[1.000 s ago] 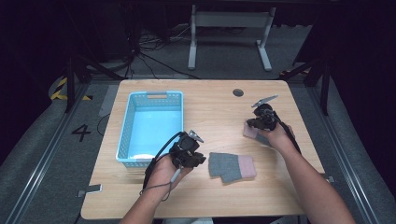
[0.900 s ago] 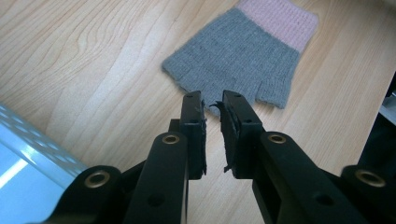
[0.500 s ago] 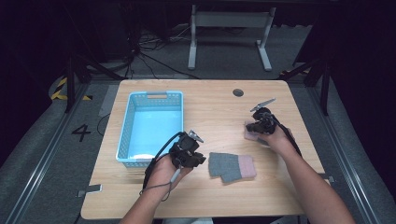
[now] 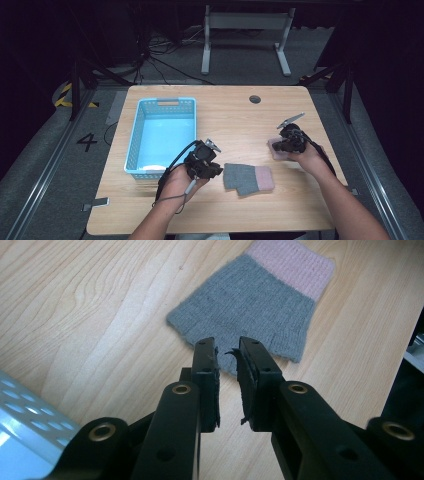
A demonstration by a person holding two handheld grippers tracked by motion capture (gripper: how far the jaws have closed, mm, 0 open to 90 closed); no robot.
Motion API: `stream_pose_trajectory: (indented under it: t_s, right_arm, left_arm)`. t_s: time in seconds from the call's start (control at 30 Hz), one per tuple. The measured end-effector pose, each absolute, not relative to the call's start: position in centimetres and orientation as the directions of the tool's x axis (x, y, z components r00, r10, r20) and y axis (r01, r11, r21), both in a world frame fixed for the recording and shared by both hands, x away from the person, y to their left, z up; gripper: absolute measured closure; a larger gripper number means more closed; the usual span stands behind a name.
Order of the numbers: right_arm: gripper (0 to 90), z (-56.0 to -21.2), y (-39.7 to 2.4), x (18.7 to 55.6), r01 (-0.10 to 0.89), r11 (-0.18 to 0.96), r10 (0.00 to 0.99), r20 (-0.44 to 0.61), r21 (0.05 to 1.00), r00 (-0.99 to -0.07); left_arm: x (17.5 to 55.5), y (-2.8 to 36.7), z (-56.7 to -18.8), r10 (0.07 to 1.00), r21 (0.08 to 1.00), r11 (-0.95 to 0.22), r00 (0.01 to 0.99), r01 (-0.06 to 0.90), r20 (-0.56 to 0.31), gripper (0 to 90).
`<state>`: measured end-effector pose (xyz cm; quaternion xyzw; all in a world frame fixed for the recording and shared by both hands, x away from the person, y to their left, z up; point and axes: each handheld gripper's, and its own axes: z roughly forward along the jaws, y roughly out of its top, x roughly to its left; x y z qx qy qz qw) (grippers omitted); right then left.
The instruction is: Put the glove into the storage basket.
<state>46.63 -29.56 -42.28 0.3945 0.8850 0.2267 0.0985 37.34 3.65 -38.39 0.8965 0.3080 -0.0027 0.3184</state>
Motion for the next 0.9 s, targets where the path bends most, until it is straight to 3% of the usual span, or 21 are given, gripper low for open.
stream_pose_trajectory:
  t_s: [0.33, 0.53, 0.73, 0.9]
  right_arm:
    - [88.4, -42.2, -31.1, 44.1, 0.654, 0.593, 0.734, 0.018, 0.471, -0.679]
    - [88.7, -41.0, -31.4, 43.8, 0.643, 0.551, 0.75, 0.024, 0.532, -0.661]
    - [89.1, -40.1, -30.7, 45.5, 0.649, 0.494, 0.782, 0.03, 0.578, -0.622]
    - [89.0, -41.5, -29.2, 47.8, 0.703, 0.512, 0.799, 0.027, 0.493, -0.601]
  left_arm:
    - [37.5, 3.3, -38.4, 0.543, 0.567, -0.614, 0.815, 0.549, -0.201, 78.2]
    - [37.5, 3.1, -38.5, 0.544, 0.566, -0.614, 0.814, 0.55, -0.202, 78.2]
    - [37.5, 3.2, -38.6, 0.546, 0.564, -0.614, 0.813, 0.552, -0.202, 78.2]
    - [37.5, 3.5, -38.5, 0.549, 0.567, -0.608, 0.81, 0.556, -0.206, 78.2]
